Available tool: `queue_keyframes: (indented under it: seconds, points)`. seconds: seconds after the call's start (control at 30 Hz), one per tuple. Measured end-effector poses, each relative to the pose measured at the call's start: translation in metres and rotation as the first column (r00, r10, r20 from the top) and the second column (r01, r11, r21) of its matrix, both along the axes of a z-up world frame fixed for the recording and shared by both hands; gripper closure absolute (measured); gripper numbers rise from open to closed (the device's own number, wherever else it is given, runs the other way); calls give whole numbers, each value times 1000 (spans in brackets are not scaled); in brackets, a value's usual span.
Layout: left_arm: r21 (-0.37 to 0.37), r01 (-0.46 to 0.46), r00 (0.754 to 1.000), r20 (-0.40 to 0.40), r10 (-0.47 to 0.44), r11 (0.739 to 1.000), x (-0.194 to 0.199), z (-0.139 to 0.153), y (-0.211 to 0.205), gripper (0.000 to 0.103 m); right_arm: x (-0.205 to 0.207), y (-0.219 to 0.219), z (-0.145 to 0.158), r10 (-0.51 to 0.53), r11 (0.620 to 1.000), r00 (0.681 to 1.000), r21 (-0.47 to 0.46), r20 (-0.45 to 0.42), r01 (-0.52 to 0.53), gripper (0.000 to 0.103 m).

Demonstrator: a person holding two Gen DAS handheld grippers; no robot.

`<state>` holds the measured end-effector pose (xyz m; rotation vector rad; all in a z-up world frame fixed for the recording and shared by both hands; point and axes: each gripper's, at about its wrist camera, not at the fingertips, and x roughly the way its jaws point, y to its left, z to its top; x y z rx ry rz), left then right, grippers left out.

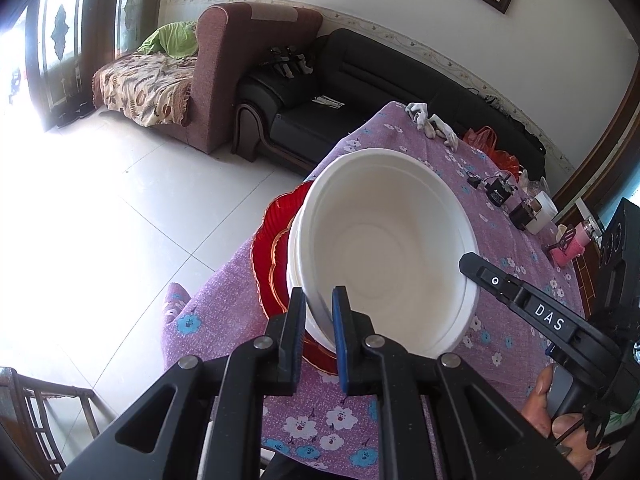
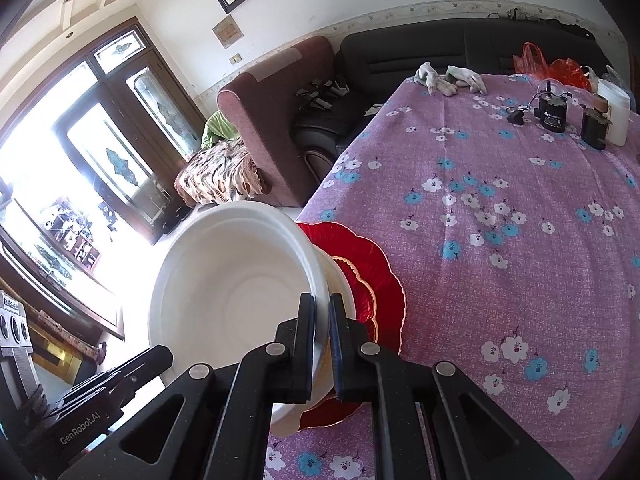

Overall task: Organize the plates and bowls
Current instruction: 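Lower the white bowl with both grippers into the beige bowl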

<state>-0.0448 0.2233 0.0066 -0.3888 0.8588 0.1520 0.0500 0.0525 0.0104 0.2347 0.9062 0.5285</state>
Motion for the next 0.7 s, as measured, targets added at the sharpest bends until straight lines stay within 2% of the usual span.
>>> queue_keyframes:
  seconds: [0.23,0.7]
  points:
    - [30,-2,1000,1,2,1000,3,-1,-3,90,2,1,-3,-6,1000,1000,-10,-3,5,94]
    - [40,0,1000,1,0,999,4,-2,-4,90,3,6,-5,-11,999,1000,-36,-7,11,93]
